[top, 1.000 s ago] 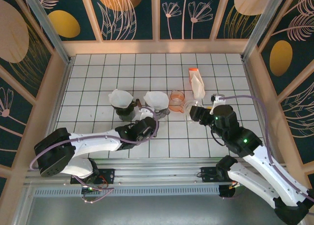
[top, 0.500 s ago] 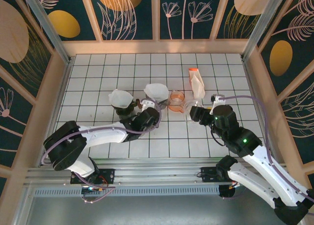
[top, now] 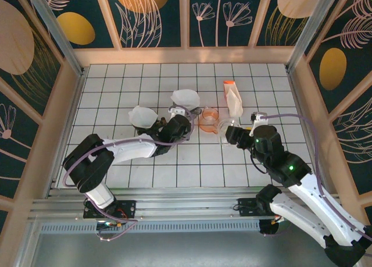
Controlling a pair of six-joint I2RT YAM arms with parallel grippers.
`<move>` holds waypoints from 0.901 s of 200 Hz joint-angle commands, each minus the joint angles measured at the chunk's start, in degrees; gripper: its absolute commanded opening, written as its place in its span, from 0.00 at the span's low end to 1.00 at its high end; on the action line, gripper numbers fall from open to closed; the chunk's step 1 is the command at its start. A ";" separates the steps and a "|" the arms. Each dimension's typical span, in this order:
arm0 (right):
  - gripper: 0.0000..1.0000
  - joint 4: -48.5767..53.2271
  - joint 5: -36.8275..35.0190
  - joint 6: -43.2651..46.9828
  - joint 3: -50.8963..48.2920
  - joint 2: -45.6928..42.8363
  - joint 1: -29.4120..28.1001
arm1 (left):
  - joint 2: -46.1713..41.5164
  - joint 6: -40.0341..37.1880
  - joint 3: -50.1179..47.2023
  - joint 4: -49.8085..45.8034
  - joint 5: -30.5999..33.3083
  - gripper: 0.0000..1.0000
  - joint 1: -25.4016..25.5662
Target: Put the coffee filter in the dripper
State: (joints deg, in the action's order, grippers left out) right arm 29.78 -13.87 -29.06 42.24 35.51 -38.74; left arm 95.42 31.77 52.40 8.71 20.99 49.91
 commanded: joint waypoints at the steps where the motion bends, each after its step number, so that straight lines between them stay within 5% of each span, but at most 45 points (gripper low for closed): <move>1: 0.77 0.44 -0.77 0.31 -0.24 -0.68 0.51 | -0.54 -0.15 2.13 -1.00 -1.81 0.44 -0.09; 55: 0.77 -0.66 -0.73 0.41 -0.47 -0.35 0.66 | -4.38 2.91 0.62 -5.69 -4.08 0.64 -0.02; 180: 0.79 -4.48 2.61 1.37 -0.21 2.95 0.95 | -18.46 9.19 -0.94 -15.17 -14.61 0.74 0.00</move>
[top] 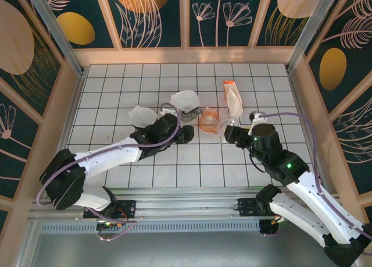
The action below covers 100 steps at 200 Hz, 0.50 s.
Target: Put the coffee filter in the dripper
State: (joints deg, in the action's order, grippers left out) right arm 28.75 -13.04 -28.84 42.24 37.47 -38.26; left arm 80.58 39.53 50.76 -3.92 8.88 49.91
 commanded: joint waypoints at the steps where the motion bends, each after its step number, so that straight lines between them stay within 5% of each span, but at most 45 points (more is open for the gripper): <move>1: 0.79 -3.49 1.87 1.20 -0.17 1.05 0.47 | -3.77 1.43 0.81 -2.60 -2.53 0.74 0.01; 34: 0.80 -7.19 5.67 2.54 1.05 5.21 0.95 | -7.68 -1.43 8.15 -6.63 -2.04 0.73 0.01; 64: 0.79 -12.94 11.06 4.38 3.49 11.85 2.41 | -6.12 -7.99 19.01 -13.25 -0.76 0.50 -3.02; 100: 0.77 -18.04 16.93 6.36 9.19 21.96 5.13 | 0.98 -15.77 27.65 -17.06 -6.99 0.61 -11.86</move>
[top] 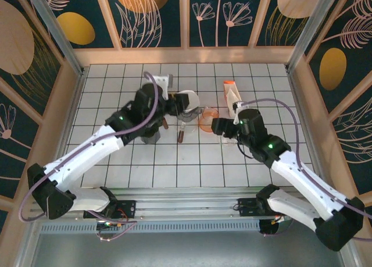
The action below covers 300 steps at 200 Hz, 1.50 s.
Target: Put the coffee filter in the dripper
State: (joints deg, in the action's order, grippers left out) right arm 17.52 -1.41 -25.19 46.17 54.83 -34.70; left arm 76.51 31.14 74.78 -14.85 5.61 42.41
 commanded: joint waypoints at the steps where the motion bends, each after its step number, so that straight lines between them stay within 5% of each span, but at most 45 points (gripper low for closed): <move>1: 0.77 -6.85 5.33 2.74 5.51 4.90 1.61 | 5.31 -7.66 3.89 -6.27 -3.78 0.61 -4.53; 33: 0.77 -8.43 7.38 4.16 11.16 12.11 3.03 | 11.35 -13.06 7.02 -9.20 -5.44 0.67 -7.97; 102: 0.78 -10.05 10.72 5.68 19.11 23.62 3.05 | 9.46 -12.72 -0.50 -3.00 -11.09 0.76 -12.21; 203: 0.63 -10.71 7.74 5.55 20.27 31.42 4.90 | 13.32 -10.50 -3.81 1.02 -12.27 0.60 -14.56; 300: 0.68 -12.22 7.24 5.24 19.18 32.27 4.90 | 15.07 -9.53 -4.56 1.15 -10.16 0.60 -14.64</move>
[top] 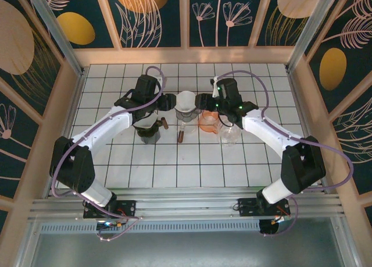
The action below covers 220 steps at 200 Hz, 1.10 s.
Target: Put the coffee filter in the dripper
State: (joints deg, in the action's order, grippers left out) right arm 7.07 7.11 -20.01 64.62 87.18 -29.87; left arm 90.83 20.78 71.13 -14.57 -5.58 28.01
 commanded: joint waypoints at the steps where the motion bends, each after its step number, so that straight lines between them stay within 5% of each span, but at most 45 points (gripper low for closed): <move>1: 0.68 -1.74 -1.34 0.06 0.71 -0.08 0.07 | 0.75 0.84 -0.91 0.86 1.06 0.60 -0.28; 220: 0.77 -3.45 -4.63 -1.36 -1.59 -10.18 0.07 | -8.05 6.85 0.07 5.56 0.04 0.99 -0.33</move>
State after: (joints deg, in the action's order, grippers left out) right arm 4.60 5.19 -20.23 64.36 82.43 -29.87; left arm 86.28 26.37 70.39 -11.70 -4.73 28.01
